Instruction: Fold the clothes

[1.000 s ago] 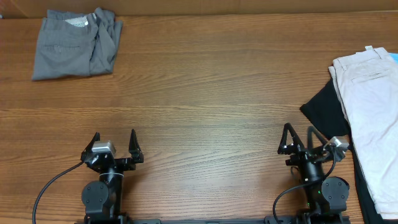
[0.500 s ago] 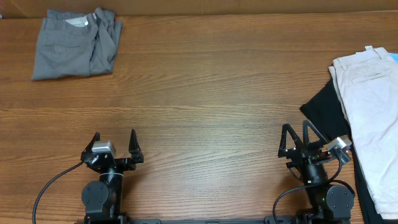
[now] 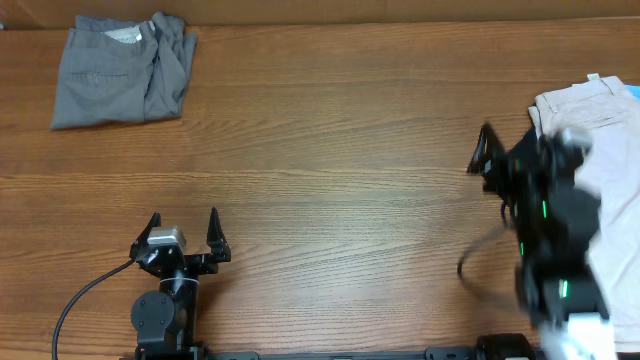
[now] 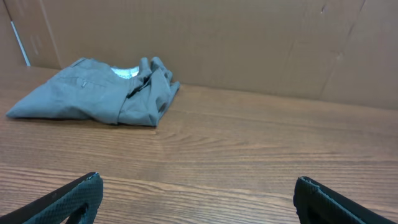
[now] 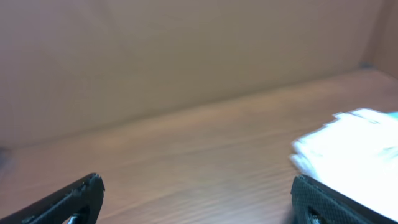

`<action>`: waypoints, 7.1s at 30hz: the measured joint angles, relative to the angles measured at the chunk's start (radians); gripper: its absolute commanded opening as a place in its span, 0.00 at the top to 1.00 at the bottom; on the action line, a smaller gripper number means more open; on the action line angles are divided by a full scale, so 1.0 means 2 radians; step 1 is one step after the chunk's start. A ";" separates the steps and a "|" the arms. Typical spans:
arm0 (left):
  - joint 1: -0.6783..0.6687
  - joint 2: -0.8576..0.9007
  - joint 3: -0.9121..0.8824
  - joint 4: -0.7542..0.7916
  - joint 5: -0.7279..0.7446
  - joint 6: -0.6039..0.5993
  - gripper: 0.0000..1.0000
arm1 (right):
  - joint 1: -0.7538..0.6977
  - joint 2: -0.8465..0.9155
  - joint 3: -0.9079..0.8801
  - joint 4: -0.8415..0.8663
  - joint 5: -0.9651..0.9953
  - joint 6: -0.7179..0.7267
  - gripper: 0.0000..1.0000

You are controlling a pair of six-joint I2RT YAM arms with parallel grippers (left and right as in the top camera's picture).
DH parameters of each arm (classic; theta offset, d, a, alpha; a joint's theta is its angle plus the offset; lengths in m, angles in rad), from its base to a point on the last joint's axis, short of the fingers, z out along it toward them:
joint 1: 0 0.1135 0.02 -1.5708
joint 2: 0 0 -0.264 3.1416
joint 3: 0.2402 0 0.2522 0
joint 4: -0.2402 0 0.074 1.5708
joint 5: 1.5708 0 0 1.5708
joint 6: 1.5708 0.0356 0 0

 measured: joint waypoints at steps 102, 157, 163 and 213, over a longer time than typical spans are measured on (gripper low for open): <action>0.000 0.000 0.000 0.000 0.000 0.000 0.00 | -0.115 0.690 0.429 -0.126 0.253 -0.144 0.58; 0.000 0.000 0.000 0.000 0.000 0.000 0.00 | 0.241 0.489 0.429 -0.127 0.120 0.026 0.96; 0.000 0.000 0.000 0.000 0.000 0.000 0.00 | 0.336 0.502 0.429 -0.102 0.037 0.122 0.96; 0.000 0.000 0.000 0.000 0.000 0.000 0.00 | -0.046 0.434 0.431 -0.366 0.034 0.164 0.00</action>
